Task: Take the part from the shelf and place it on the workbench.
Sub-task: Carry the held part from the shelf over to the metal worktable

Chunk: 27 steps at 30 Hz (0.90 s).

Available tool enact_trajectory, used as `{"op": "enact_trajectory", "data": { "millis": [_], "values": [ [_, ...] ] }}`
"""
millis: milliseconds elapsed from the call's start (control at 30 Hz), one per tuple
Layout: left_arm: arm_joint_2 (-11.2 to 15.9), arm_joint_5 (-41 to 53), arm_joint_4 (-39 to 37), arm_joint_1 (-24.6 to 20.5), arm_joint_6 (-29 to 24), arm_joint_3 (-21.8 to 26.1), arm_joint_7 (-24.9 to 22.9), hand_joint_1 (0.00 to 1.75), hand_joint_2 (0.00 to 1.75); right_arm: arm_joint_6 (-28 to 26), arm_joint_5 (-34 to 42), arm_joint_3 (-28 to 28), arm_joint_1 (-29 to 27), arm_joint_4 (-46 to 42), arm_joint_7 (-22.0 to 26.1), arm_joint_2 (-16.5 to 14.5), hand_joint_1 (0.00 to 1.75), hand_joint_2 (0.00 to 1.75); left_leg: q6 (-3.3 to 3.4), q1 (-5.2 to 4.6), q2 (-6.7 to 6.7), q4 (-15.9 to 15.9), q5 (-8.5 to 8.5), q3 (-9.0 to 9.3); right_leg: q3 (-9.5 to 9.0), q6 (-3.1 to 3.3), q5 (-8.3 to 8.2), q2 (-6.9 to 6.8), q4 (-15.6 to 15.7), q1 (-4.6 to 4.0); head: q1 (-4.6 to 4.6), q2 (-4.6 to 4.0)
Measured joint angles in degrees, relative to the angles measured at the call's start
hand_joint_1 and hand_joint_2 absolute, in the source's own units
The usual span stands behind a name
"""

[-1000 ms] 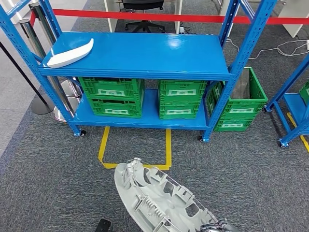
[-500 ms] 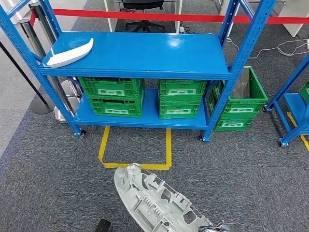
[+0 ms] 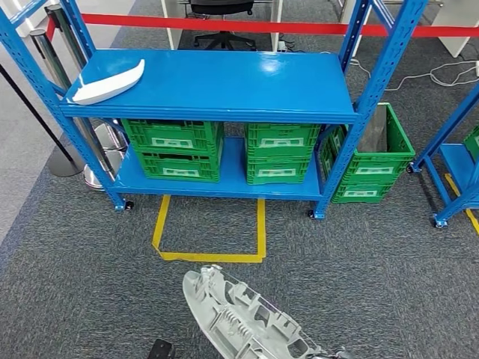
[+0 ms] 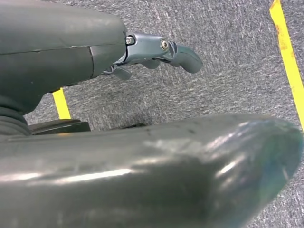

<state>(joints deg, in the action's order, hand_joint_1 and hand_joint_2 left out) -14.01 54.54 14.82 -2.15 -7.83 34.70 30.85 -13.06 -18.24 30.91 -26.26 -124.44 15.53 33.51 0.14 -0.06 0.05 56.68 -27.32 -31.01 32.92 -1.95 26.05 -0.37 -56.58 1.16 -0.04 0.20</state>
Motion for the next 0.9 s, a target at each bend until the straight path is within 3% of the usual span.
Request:
{"op": "enact_trajectory", "data": {
  "millis": [433, 533, 600, 667, 700, 733, 767, 833, 867, 900],
  "values": [
    [0.00, 0.19, 0.00, 0.03, 0.23, 0.25, 0.16, 0.00, 0.00, -2.52, -0.23, 1.28, 0.01, 1.44, -2.05, 0.03, 1.75, 1.75, 0.01, -0.04, 0.00, 0.06, 0.05, -0.01, -0.03, 0.03, -0.17, 0.00, 0.12, 0.06, 0.01, 0.00],
    [-0.04, 0.42, 0.00, 0.05, 0.46, 0.31, 0.28, 0.00, 0.00, -3.90, -1.12, 1.37, -0.26, 1.41, -3.06, 0.31, 1.75, 1.75, 1.03, 0.11, 0.15, -1.17, 0.99, 0.53, -0.21, -0.70, -0.55, 0.01, 0.74, 0.20, -0.02, 0.00],
    [-0.13, 0.51, 0.00, 0.06, 0.60, 0.36, 0.36, 0.00, 0.00, -4.73, -2.01, 1.43, -0.52, 1.38, -3.63, 0.68, 1.75, 1.75, 1.64, 0.52, 0.46, -2.79, 2.20, 0.90, 1.10, -1.09, 1.74, 0.16, -1.86, 0.23, 0.17, 0.00],
    [-0.17, 0.54, 0.00, 0.14, 0.74, 0.43, 0.38, 0.00, 0.00, -5.22, -2.56, 1.47, -0.63, 1.38, -3.94, 0.92, 1.75, 1.75, 1.64, 0.67, 0.77, -3.20, 2.67, 0.55, 4.09, -1.48, 6.01, 0.26, -8.89, 0.49, 0.31, 0.00],
    [-0.17, 0.55, 0.00, 0.20, 0.80, 0.46, 0.38, 0.00, 0.00, -5.39, -2.73, 1.50, -0.70, 1.38, -4.09, 0.98, 1.75, 1.75, 1.47, 0.79, 0.94, -3.17, 2.76, 0.33, 5.36, -1.75, 7.52, 0.27, -12.26, 0.69, 0.33, 0.00],
    [-0.18, 0.56, 0.00, 0.24, 0.83, 0.52, 0.38, 0.00, 0.00, -5.55, -2.87, 1.53, -0.78, 1.38, -4.23, 1.02, 1.75, 1.75, 1.22, 0.98, 1.10, -3.10, 2.83, 0.15, 5.78, -2.08, 8.03, 0.25, -14.00, 0.93, 0.32, 0.00],
    [-0.19, 0.57, 0.00, 0.26, 0.85, 0.58, 0.38, 0.00, 0.00, -5.69, -3.01, 1.57, -0.84, 1.38, -4.36, 1.08, 1.75, 1.75, 0.85, 1.29, 1.25, -2.93, 2.87, -0.03, 5.04, -2.47, 7.48, 0.19, -13.41, 1.22, 0.30, 0.00],
    [-0.21, 0.61, 0.00, 0.23, 0.86, 0.71, 0.38, 0.00, 0.00, -5.99, -3.29, 1.68, -0.89, 1.38, -4.70, 1.25, 1.75, 1.75, -0.28, 1.99, 1.50, -2.00, 2.69, -0.51, 0.37, -3.45, 4.81, -0.41, -6.21, 1.95, 0.33, 0.00],
    [-0.19, 0.62, 0.01, 0.19, 0.84, 0.77, 0.38, 0.00, 0.00, -6.15, -3.46, 1.74, -0.88, 1.38, -4.93, 1.37, 1.75, 1.75, -0.98, 2.27, 1.60, -1.45, 2.45, -0.68, -1.82, -3.69, 3.98, -0.79, -2.61, 2.09, 0.43, 0.00],
    [-0.16, 0.64, 0.02, 0.17, 0.82, 0.82, 0.38, 0.00, 0.00, -6.36, -3.56, 1.79, -0.89, 1.33, -5.16, 1.50, 1.75, 1.75, -1.65, 2.41, 1.67, -1.06, 2.10, -0.71, -3.36, -3.46, 3.58, -1.07, -0.13, 2.11, 0.45, 0.00]
  ]
}}
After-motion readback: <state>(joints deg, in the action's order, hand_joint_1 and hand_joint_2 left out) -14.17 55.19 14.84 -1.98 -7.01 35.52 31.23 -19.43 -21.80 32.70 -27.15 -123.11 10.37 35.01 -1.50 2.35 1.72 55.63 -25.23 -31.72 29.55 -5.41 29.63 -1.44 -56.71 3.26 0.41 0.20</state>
